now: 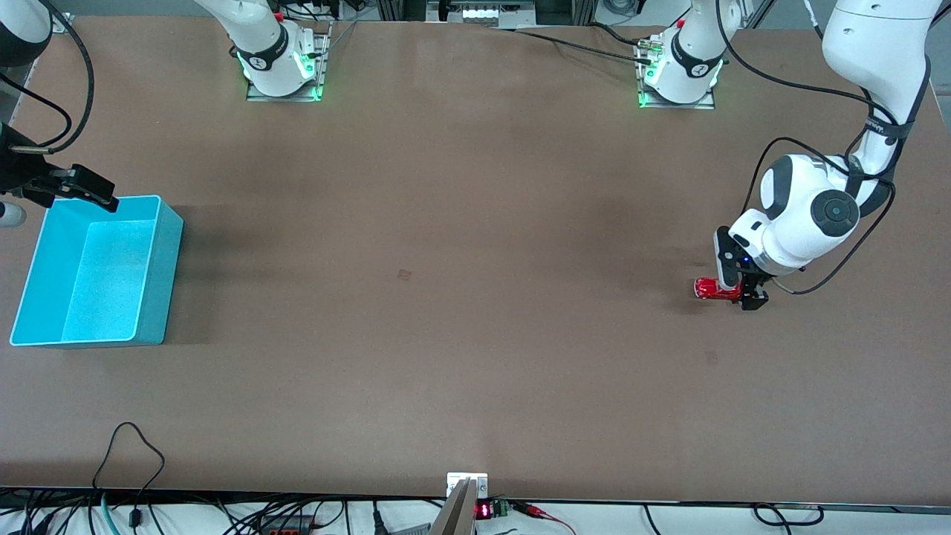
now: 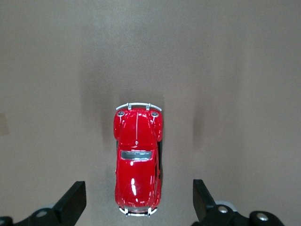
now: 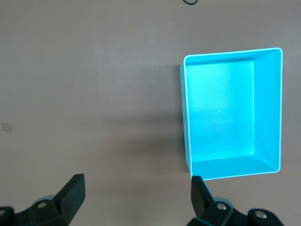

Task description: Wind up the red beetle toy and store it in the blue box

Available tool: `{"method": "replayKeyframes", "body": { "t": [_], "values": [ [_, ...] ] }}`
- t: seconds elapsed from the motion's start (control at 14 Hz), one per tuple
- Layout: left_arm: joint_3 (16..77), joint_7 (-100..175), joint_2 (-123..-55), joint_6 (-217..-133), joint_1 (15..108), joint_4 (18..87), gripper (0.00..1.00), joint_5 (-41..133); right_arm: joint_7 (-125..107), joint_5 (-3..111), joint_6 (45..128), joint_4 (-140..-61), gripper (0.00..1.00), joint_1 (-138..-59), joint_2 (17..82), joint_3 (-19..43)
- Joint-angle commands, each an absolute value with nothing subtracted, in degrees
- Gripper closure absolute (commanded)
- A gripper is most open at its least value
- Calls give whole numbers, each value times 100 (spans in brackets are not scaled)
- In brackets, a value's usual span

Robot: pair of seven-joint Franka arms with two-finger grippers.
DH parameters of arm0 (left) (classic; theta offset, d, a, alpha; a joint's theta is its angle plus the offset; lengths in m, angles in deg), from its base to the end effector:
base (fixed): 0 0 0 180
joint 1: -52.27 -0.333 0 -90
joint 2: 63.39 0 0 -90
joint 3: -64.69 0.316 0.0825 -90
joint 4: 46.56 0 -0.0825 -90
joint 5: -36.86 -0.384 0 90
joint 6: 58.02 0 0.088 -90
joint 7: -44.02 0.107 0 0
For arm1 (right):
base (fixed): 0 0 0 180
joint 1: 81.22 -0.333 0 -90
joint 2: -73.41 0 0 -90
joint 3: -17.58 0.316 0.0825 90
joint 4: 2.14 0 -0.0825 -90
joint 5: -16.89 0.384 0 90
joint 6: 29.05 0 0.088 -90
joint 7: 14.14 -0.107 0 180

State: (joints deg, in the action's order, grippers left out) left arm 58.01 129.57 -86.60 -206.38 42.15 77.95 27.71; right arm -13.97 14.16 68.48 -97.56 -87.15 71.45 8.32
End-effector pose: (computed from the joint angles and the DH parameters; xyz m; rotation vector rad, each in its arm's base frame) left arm 0.5637 0.0303 0.2058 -2.2067 2.1803 0.0241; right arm 0.5717 -0.0364 0.5721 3.0879 -0.0755 0.0022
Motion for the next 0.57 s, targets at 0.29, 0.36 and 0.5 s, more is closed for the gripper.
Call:
{"method": "replayKeyframes", "body": {
  "t": [0.29,0.36,0.5],
  "values": [
    [5766,13041,-8967,-21016,4164,7719,41,2648,-1370,1364,6851,-9689,0,-8676,7060,844],
    [5766,13041,-8967,-21016,4163,7719,56,2648,-1370,1355,6868,-9689,0,-8676,7060,844],
    [5766,13041,-8967,-21034,4172,7710,75,2648,-1361,1364,6869,-9680,0,-8676,7043,844]
  ]
}}
